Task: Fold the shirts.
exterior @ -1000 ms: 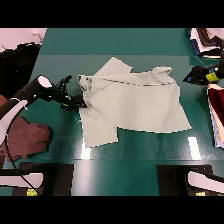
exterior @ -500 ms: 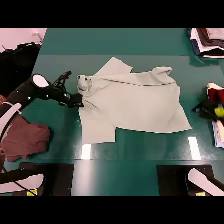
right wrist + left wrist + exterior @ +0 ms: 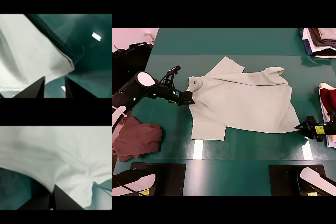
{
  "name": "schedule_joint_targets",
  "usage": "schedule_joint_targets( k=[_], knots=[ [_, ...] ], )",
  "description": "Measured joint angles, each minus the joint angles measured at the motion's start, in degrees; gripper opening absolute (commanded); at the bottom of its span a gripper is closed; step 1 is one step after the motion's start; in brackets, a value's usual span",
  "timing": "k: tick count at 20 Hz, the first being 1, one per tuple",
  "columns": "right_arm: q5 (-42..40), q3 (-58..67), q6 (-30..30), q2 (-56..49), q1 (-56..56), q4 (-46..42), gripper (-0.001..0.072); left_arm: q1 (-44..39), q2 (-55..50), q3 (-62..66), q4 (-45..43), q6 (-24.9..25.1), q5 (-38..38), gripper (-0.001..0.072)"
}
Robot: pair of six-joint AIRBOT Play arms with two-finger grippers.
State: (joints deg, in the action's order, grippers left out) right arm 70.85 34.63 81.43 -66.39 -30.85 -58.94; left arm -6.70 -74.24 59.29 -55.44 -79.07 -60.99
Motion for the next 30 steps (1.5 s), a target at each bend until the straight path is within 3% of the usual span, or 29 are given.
schedule_joint_targets(
  k=[1,2,4,12,21,26,30],
  knots=[
    [-1.5,-0.3,0.0,0.1,0.0,0.5,0.0117,0.0,0.0,0.0,0.0,0.0,0.0,0.0024],
    [-3.1,-0.5,0.0,0.4,-0.1,0.4,0.005,0.0,0.1,0.0,0.0,0.0,0.0,0.0024],
    [-5.9,-0.8,-0.7,1.5,-0.2,0.3,0.0021,0.0,0.2,0.0,0.0,-0.2,0.0,0.0023],
    [-7.6,3.8,-5.6,13.6,0.6,6.4,0.002,0.0,7.7,4.5,-2.8,-3.5,0.0,0.0024],
    [-7.2,44.6,-6.8,23.3,13.8,8.9,0.0019,0.0,23.0,38.3,-4.7,-5.1,-1.9,0.0023],
    [-4.6,64.9,-4.1,23.8,15.5,1.6,0.0019,0.0,25.1,59.1,-5.6,-5.8,-2.4,0.0023],
    [0.2,75.8,-1.7,21.4,15.8,-3.7,0.0019,0.0,25.3,64.3,-7.8,-6.5,-1.8,0.0023]
  ],
)
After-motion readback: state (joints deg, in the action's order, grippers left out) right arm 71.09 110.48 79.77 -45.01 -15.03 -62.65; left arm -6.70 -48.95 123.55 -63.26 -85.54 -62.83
